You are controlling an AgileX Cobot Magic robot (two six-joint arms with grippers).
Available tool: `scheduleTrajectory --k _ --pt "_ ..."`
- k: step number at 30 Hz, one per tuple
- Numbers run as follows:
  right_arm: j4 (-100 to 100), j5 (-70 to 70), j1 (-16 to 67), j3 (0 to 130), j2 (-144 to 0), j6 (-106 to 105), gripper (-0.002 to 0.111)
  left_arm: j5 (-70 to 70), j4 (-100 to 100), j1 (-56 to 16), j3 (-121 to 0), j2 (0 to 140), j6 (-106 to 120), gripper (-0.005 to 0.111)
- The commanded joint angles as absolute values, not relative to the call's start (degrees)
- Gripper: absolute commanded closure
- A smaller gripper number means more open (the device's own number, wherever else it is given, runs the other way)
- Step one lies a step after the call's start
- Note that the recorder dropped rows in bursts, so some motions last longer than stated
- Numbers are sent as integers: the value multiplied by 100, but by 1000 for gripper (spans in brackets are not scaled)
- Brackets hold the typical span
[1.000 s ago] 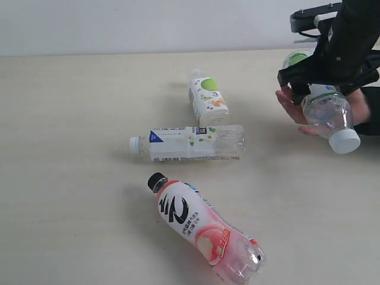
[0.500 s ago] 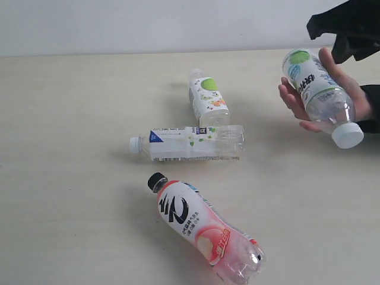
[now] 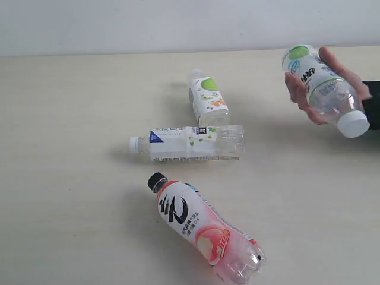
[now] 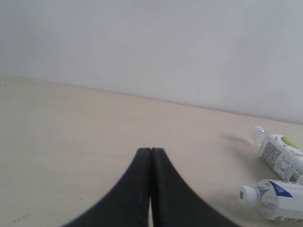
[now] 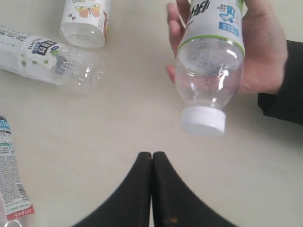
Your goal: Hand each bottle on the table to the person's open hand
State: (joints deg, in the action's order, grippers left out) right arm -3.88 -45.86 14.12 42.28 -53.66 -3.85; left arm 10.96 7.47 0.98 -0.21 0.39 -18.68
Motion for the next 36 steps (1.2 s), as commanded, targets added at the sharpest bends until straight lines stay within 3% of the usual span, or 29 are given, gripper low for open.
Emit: scheduleTrajectory --k 1,7,27,36 --pt "-768 -3798 1401 3371 -4156 -501 108 1070 712 107 0 0 -1869 107" --pt "-833 -4294 1401 3035 -2705 -501 108 1070 712 107 0 0 -1869 107" --pt "-595 -5240 1401 3035 -89 -501 108 1070 712 107 0 0 -1869 107" --pt "-650 -5281 1401 3046 0 -487 108 1070 712 107 0 0 -1869 107"
